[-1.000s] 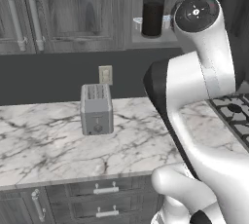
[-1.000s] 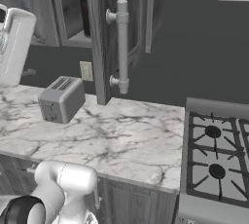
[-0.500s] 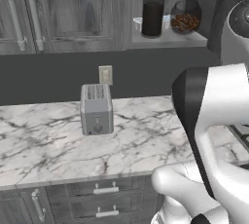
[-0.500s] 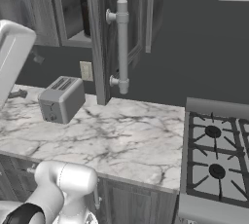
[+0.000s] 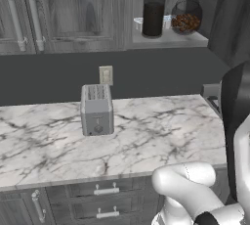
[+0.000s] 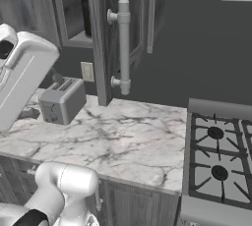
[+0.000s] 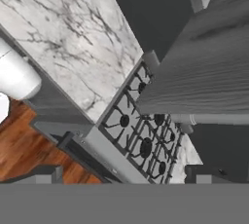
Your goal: Pick the jar and jar from the dining table and place them in the open cabinet. Close the cabinet after placing the objects.
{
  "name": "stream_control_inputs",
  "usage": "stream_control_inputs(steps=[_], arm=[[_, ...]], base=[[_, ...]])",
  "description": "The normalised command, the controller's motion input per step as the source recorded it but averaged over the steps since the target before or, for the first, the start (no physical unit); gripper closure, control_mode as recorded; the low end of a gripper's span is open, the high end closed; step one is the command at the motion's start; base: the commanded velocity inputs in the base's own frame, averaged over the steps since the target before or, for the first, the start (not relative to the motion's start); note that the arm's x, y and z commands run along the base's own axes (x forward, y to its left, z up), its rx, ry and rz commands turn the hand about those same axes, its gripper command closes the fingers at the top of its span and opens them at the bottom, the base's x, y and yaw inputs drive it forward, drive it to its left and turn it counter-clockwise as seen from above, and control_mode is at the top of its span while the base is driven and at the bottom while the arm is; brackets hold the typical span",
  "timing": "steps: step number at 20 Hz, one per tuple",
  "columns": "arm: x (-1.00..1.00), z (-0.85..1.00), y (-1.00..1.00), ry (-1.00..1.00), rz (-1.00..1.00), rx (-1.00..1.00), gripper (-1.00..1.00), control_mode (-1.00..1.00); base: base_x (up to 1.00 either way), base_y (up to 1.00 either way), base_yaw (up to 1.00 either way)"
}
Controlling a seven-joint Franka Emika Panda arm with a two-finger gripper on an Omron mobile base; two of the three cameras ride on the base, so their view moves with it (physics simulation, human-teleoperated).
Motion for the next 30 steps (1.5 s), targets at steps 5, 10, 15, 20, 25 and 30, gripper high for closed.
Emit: stream_control_inputs(steps=[5, 10, 15, 20, 25, 30], arm=[[-0.34, -0.09, -0.63, -0.10, -0.05, 0.08, -1.00, -1.00], [-0.05, -0.29, -0.61, -0.17, 0.00, 0.06, -1.00, -1.00], [0.06, -0.26, -0.65, -0.15, 0.00, 0.09, -1.00, -1.00], [0.52, -0.20, -0.64, -0.10, 0.02, 0.14, -1.00, -1.00], [0.68, -0.13, -0.64, -0.09, 0.09, 0.16, -1.00, -1.00], [0.73, -0.11, -0.47, -0.15, 0.19, 0.15, -1.00, -1.00]], base=[[0.00, 0.00, 0.00], [0.00, 0.00, 0.00], [0.00, 0.00, 0.00], [0.00, 0.00, 0.00], [0.00, 0.00, 0.00], [0.00, 0.00, 0.00]])
